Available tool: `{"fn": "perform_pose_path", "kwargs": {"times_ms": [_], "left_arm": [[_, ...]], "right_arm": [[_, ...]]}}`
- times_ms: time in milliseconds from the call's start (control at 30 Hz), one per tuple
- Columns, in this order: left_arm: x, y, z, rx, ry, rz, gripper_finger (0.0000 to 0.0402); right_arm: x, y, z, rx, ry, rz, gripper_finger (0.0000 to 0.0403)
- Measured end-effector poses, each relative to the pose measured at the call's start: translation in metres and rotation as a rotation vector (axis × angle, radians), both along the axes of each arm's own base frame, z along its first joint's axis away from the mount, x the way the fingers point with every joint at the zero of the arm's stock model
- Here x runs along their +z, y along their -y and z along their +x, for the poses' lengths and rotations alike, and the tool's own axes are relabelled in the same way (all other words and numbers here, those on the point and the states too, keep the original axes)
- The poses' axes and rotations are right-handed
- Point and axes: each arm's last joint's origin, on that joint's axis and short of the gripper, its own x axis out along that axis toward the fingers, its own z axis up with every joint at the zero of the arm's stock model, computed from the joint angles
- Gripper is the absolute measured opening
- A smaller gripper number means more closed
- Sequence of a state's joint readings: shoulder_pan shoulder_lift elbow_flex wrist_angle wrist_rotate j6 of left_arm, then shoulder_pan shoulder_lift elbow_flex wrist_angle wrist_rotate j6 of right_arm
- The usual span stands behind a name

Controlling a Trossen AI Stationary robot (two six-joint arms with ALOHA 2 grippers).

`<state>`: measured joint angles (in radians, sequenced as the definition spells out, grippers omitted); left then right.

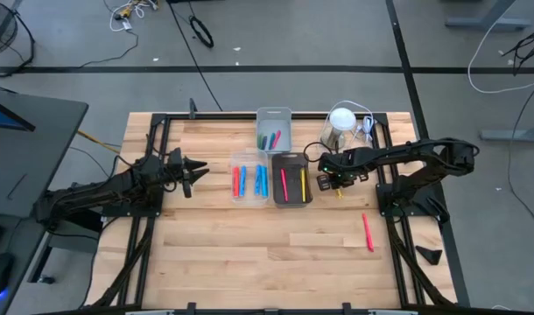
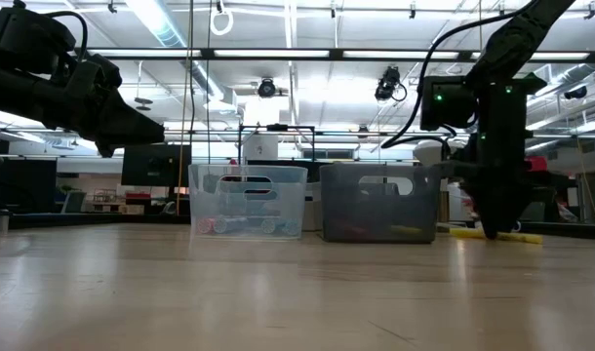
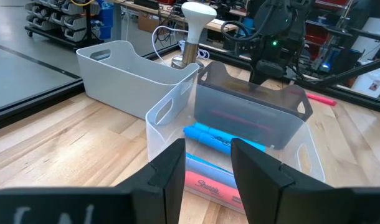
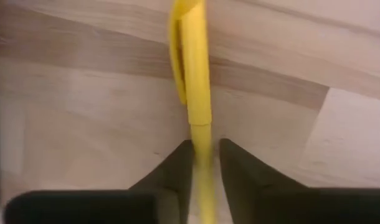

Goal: Pick & Place Markers
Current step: Put the yellow marker pen into the black bin

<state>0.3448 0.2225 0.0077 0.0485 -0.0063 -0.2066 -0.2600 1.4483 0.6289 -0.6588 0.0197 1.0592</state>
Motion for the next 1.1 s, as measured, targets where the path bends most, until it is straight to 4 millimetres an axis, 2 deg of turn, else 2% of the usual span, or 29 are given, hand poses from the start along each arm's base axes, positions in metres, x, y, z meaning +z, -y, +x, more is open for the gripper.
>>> {"fn": "perform_pose_path", "kwargs": {"times_ms": [167,267,433,1100], "left_arm": [[0.0,0.0,0.0,0.0,0.0,0.0,0.0135],[0.0,0.0,0.0,0.0,0.0,0.0,0.0135],[0.0,0.0,0.0,0.0,0.0,0.0,0.0135],[0.0,0.0,0.0,0.0,0.0,0.0,0.0135]], "right_arm": [[-0.002,0.0,0.0,-0.007,-0.015,0.003,0.0028],[-0.002,0.0,0.001,-0.008,-0.011,0.006,0.001],[0.002,0.001,0.003,-0.023,-0.019,0.01,0.0013],[0.064,0.006,0.032,-0.025,0.047,0.058,0.0013]]}}
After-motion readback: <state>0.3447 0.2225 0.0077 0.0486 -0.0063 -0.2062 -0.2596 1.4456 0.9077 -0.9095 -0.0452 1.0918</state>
